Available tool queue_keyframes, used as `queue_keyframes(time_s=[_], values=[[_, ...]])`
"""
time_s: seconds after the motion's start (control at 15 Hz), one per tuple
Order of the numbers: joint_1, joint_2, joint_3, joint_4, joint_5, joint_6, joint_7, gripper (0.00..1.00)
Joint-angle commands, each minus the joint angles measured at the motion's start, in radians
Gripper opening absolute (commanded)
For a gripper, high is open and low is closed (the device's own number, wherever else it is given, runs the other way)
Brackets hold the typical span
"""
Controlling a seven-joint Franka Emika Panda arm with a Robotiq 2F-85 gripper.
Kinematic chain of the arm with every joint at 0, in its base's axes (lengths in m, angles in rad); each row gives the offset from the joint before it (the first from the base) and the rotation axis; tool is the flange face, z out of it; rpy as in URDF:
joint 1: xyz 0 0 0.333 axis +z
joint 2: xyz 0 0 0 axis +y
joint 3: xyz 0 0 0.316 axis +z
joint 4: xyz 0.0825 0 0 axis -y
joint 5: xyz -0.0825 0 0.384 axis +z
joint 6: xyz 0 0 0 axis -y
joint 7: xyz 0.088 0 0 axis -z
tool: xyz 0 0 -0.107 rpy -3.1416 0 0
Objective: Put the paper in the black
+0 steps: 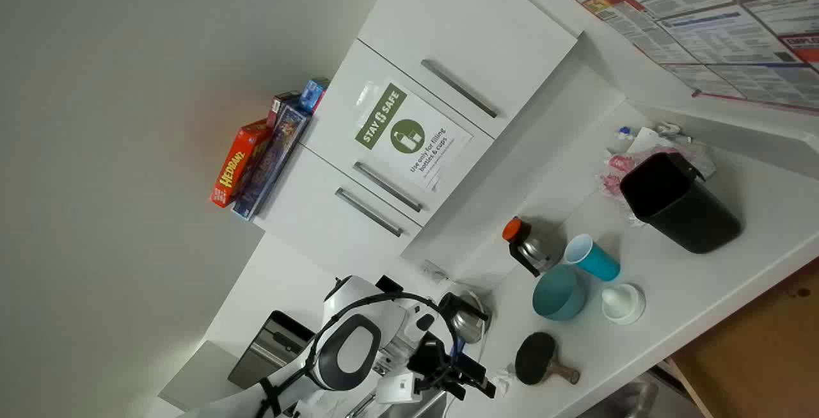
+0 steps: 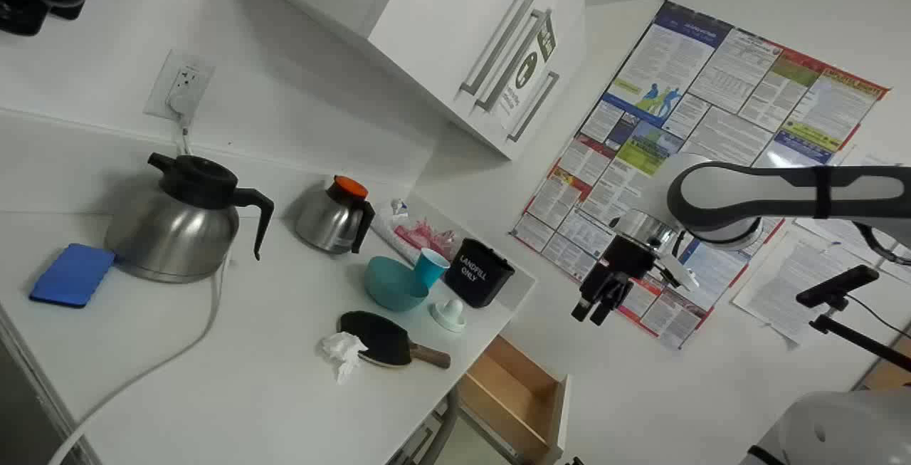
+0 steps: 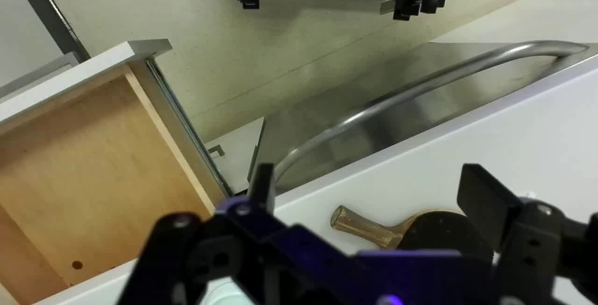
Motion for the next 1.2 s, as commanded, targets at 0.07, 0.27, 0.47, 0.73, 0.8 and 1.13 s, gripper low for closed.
queue_keyframes(time_s=[0.07,0.27,0.47,0.73,0.8,1.13], values=[[-0.005,0.000,0.005,0.001,0.003,-0.002,-0.002,1.00],[-0.005,0.000,0.005,0.001,0.003,-0.002,-0.002,1.00],[0.012,0.031,0.034,0.019,-0.003,0.030,0.011,1.00],[0.077,0.138,0.139,0.049,-0.019,0.159,0.041,1.00],[0.096,0.170,0.164,0.058,-0.018,0.197,0.043,1.00],[0.166,0.367,0.275,0.123,-0.056,0.394,0.052,1.00]])
